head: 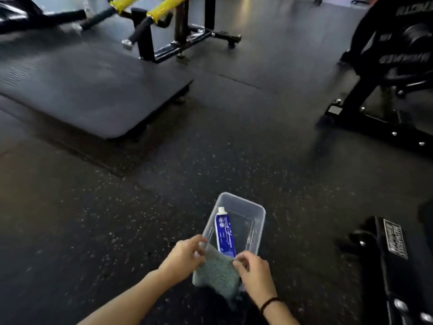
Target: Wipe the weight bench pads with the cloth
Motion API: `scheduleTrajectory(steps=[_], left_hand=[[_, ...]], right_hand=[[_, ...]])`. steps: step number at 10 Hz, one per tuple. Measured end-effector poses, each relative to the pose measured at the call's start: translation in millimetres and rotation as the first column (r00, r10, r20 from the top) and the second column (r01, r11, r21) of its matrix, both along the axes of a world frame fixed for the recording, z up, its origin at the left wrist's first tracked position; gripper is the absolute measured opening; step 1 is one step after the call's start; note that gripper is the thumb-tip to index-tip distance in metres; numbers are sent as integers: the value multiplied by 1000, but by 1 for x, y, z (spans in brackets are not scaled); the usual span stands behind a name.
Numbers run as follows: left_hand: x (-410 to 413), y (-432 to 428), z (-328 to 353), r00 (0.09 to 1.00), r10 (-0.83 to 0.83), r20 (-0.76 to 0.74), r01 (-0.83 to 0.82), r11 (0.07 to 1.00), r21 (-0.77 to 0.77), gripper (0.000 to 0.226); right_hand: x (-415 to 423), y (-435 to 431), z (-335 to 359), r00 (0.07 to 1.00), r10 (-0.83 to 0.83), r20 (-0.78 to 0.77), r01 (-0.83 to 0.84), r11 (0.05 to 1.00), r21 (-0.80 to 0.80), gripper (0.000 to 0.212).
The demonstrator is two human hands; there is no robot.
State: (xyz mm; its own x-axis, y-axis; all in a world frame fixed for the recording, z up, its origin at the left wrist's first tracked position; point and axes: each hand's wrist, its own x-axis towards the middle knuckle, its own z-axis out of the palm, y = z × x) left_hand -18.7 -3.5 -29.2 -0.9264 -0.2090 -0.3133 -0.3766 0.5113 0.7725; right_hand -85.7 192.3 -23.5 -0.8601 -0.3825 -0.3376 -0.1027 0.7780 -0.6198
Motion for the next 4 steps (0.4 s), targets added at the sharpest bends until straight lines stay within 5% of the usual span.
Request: scheduleTrajectory(steps=[1, 2, 3, 4], left_hand=[[-5, 11, -17, 993, -4, -119, -6, 997, -79, 30], [-1, 21, -16, 989, -109, -105, 76, 959, -273, 16], [7, 29, -9, 953, -286, -103, 199, 844, -498, 29], [5, 31, -3, 921, -346, 178, 388, 789, -476, 65]], right_hand=[[-3, -8, -4, 994, 52, -94, -35, 984, 173, 8], [1, -12, 0, 982, 94, -162, -48, 963, 265, 12], [5, -10, -2, 968, 160, -194, -99, 952, 288, 10], [3, -8, -4, 975, 138, -172, -97, 970, 224, 19]])
